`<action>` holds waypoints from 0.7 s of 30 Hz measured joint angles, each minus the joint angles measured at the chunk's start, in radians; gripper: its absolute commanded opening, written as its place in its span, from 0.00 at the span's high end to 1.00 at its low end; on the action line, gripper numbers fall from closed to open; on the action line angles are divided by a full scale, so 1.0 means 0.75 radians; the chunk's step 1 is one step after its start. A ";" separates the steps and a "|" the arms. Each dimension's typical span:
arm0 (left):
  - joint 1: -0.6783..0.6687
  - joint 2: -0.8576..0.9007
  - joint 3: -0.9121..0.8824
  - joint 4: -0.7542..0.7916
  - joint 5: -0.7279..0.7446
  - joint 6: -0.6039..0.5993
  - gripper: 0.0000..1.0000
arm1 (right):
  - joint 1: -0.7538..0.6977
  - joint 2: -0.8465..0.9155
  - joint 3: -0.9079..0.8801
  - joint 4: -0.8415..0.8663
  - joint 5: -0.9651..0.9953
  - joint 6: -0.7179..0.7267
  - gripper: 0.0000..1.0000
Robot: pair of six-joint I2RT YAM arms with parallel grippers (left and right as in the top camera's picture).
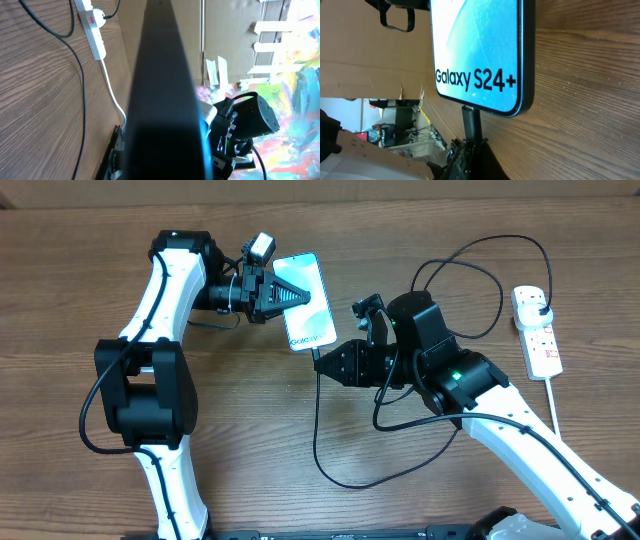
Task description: Plug charger to phone and switch on socket
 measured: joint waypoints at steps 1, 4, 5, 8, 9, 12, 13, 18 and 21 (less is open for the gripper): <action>0.000 0.000 0.000 0.001 0.000 0.000 0.96 | 0.000 0.000 -0.001 0.001 0.003 -0.004 0.96; 0.000 0.000 0.000 0.002 0.001 0.000 0.96 | 0.000 0.000 -0.001 0.001 0.008 -0.008 0.96; 0.000 0.000 0.000 0.002 0.001 0.000 0.96 | 0.000 0.000 -0.001 0.002 0.009 -0.010 0.96; 0.000 0.000 0.000 0.002 0.001 0.000 0.96 | 0.000 0.000 -0.001 0.004 0.009 -0.018 0.96; 0.000 0.000 0.000 0.002 0.002 0.000 0.96 | 0.001 0.000 -0.001 0.005 0.009 -0.019 0.95; 0.001 0.000 0.000 0.003 0.001 -0.001 0.96 | 0.000 0.000 -0.001 0.009 0.015 -0.027 0.80; -0.001 0.000 0.000 -0.002 -0.005 0.000 0.96 | 0.000 0.000 -0.001 0.026 0.028 -0.031 0.79; -0.035 0.000 0.000 0.016 -0.017 -0.001 0.96 | -0.009 0.000 -0.001 0.028 0.068 -0.028 0.76; -0.033 0.000 0.000 0.044 -0.050 -0.005 0.96 | -0.009 0.000 -0.001 0.015 0.083 -0.031 0.75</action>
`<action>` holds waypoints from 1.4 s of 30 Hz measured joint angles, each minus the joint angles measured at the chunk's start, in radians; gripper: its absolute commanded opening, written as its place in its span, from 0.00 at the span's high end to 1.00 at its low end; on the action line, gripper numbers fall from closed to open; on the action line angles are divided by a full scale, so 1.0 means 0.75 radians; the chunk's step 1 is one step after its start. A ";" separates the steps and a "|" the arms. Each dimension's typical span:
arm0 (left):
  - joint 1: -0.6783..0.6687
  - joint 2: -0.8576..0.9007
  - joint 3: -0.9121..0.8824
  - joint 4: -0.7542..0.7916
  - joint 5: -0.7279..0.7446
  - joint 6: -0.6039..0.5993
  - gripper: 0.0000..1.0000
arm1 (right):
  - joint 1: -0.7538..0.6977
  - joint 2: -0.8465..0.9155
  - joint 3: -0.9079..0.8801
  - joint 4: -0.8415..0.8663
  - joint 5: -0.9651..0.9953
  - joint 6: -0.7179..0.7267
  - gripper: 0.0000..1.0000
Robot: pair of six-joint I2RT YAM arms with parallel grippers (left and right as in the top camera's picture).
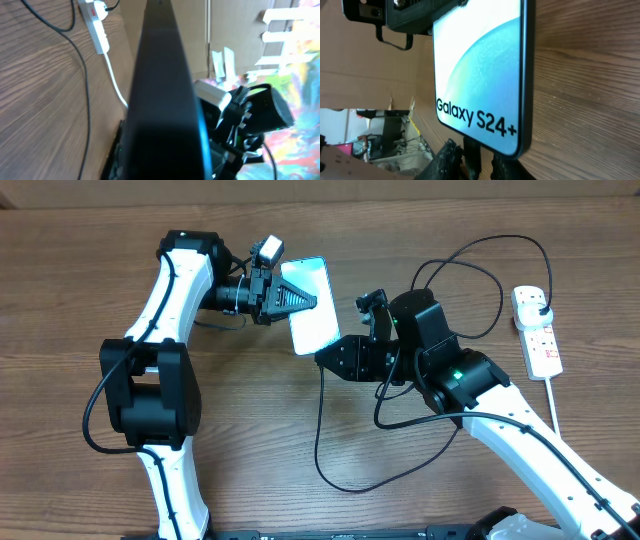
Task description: Plug charger to phone and switch on socket
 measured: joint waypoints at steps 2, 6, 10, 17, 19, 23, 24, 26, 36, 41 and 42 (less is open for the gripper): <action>-0.001 0.000 0.000 0.017 -0.036 -0.001 0.96 | 0.000 0.000 0.000 -0.024 0.007 -0.006 0.66; 0.002 0.000 0.000 0.077 -0.161 -0.046 0.96 | -0.001 0.000 0.000 -0.048 0.019 -0.018 0.51; 0.002 0.000 0.000 0.183 -0.331 -0.178 0.96 | -0.004 0.000 0.000 -0.065 0.037 -0.027 0.36; 0.002 0.001 0.000 0.350 -0.654 -0.482 0.96 | -0.007 0.000 0.000 -0.154 0.099 -0.018 0.30; 0.002 0.001 0.000 0.385 -0.722 -0.553 0.96 | -0.007 0.000 0.000 -0.185 0.126 -0.018 0.30; 0.002 0.001 0.000 0.430 -0.813 -0.652 0.96 | -0.007 0.000 0.000 -0.233 0.187 -0.018 0.28; 0.002 0.001 -0.001 0.445 -0.823 -0.667 0.96 | -0.007 0.000 0.000 -0.240 0.197 -0.018 0.28; 0.002 0.002 -0.001 0.475 -0.835 -0.696 0.96 | -0.007 0.000 0.000 -0.244 0.212 -0.018 0.28; 0.002 0.084 -0.001 0.511 -0.851 -0.784 0.96 | -0.007 0.000 0.000 -0.274 0.243 -0.018 0.28; 0.002 0.162 -0.006 0.540 -0.856 -0.793 0.96 | -0.007 0.000 0.000 -0.274 0.249 -0.018 0.27; 0.002 0.177 -0.006 0.553 -0.856 -0.793 0.96 | -0.007 0.000 0.000 -0.275 0.250 -0.018 0.27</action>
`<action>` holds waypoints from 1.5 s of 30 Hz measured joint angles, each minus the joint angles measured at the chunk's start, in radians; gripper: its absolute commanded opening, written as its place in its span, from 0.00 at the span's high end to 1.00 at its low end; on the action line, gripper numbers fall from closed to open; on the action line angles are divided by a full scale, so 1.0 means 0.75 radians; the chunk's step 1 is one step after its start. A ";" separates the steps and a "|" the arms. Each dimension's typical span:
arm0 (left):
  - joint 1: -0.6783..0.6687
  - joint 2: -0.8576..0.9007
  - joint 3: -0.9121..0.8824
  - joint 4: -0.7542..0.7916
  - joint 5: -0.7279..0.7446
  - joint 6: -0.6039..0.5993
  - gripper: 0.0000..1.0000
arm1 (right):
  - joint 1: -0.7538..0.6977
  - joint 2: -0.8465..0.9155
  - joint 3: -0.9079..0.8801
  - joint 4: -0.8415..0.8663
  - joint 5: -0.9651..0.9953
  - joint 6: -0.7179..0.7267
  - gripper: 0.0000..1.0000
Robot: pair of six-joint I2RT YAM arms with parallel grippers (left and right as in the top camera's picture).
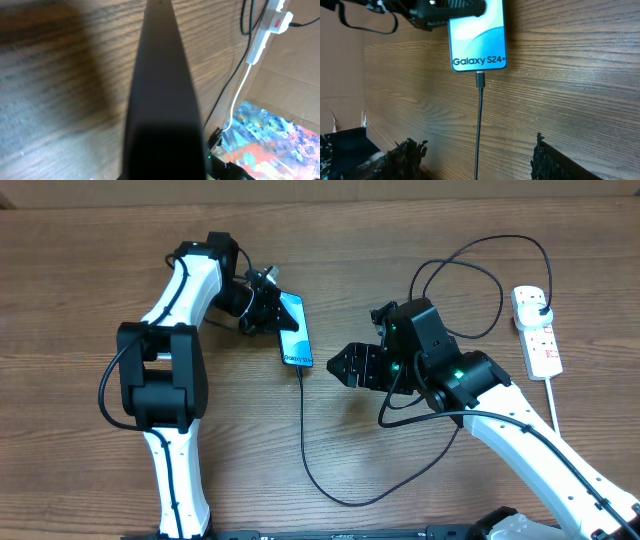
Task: Plug charger to phone and switch on socket
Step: 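Lower the phone flat onto the table with the left gripper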
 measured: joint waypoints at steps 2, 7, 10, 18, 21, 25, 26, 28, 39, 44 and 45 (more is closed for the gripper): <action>0.000 0.018 -0.001 0.018 -0.001 -0.001 0.96 | 0.000 0.000 0.000 -0.001 0.001 0.000 0.27; -0.001 0.033 -0.003 0.072 -0.005 -0.001 0.96 | 0.000 0.000 0.000 0.000 0.001 0.001 0.27; -0.002 0.033 -0.006 0.087 -0.026 -0.007 0.96 | 0.000 0.000 0.000 0.001 0.006 0.001 0.27; -0.025 0.033 -0.039 0.101 -0.154 -0.047 0.96 | 0.000 0.000 0.000 0.000 0.016 0.000 0.27; -0.030 0.033 -0.039 0.101 -0.174 -0.050 0.95 | 0.000 0.000 0.000 0.001 0.016 0.000 0.27; -0.037 0.033 -0.039 0.097 -0.207 -0.071 0.92 | 0.000 0.000 0.000 0.000 0.016 0.000 0.27; -0.042 0.033 -0.039 0.095 -0.211 -0.075 0.90 | 0.000 0.000 0.000 0.000 0.016 0.000 0.27; -0.057 0.033 -0.039 0.095 -0.225 -0.081 0.87 | 0.000 0.000 0.000 -0.001 0.016 0.001 0.27; -0.071 0.033 -0.039 0.085 -0.279 -0.084 0.84 | 0.000 0.000 0.000 -0.021 0.016 0.000 0.27; -0.071 0.033 -0.039 0.081 -0.294 -0.085 0.85 | 0.000 0.000 0.000 -0.028 0.016 0.000 0.27; -0.071 0.033 -0.039 0.080 -0.294 -0.085 0.84 | 0.000 0.000 0.000 -0.028 0.016 0.001 0.27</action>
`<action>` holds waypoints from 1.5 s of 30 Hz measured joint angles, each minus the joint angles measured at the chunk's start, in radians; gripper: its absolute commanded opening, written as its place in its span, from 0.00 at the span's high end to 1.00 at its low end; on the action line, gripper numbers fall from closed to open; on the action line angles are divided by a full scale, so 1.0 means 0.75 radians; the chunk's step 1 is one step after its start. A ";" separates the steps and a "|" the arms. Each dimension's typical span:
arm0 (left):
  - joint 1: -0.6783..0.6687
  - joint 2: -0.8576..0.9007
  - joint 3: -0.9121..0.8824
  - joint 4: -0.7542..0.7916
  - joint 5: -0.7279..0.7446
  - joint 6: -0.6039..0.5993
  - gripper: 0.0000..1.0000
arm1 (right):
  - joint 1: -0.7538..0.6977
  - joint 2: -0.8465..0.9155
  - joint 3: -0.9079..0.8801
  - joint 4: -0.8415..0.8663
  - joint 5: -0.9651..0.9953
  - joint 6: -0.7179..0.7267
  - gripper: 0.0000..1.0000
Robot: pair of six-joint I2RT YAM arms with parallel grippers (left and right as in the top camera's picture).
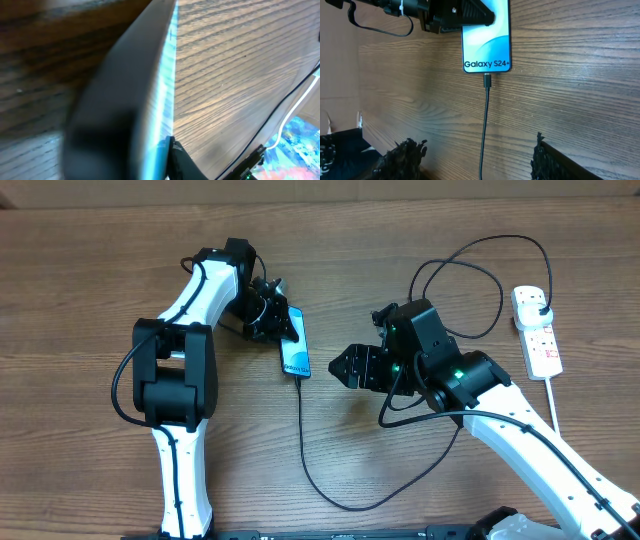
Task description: Plug charger to phone and switch on socket
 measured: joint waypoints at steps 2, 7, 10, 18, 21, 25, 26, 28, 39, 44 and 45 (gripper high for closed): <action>0.000 0.000 0.001 -0.001 -0.004 0.000 0.81 | 0.000 0.000 0.000 -0.001 -0.001 0.000 0.27; 0.000 0.000 0.000 -0.006 -0.078 -0.005 0.62 | 0.000 0.000 0.000 -0.009 0.000 -0.001 0.27; 0.000 0.000 0.000 -0.012 -0.134 -0.009 0.59 | 0.000 0.000 0.000 -0.010 0.000 -0.001 0.27; -0.002 -0.014 0.002 -0.038 -0.202 -0.010 0.50 | 0.000 0.000 0.000 -0.010 0.005 0.000 0.27; -0.003 -0.016 0.002 -0.039 -0.214 -0.010 0.52 | 0.000 0.000 0.000 -0.028 0.009 0.001 0.27; -0.002 -0.024 0.002 -0.045 -0.285 -0.010 0.55 | 0.000 0.000 0.000 -0.060 0.009 -0.021 0.27; -0.002 -0.028 0.004 -0.052 -0.305 -0.010 0.55 | 0.000 0.000 0.000 -0.067 0.009 -0.035 0.27; -0.002 -0.037 0.006 -0.073 -0.362 -0.010 0.55 | 0.000 0.000 0.000 -0.071 0.010 -0.062 0.27; -0.036 -0.626 0.032 -0.092 -0.458 -0.011 0.53 | -0.100 0.005 0.223 -0.409 0.102 -0.208 0.68; -0.093 -0.798 0.047 -0.116 -0.457 -0.015 0.51 | -0.294 0.004 0.403 -0.544 0.126 -0.246 0.92; -0.102 -0.807 0.047 -0.122 -0.457 -0.015 0.50 | -0.330 0.004 0.418 -0.555 0.128 -0.245 0.95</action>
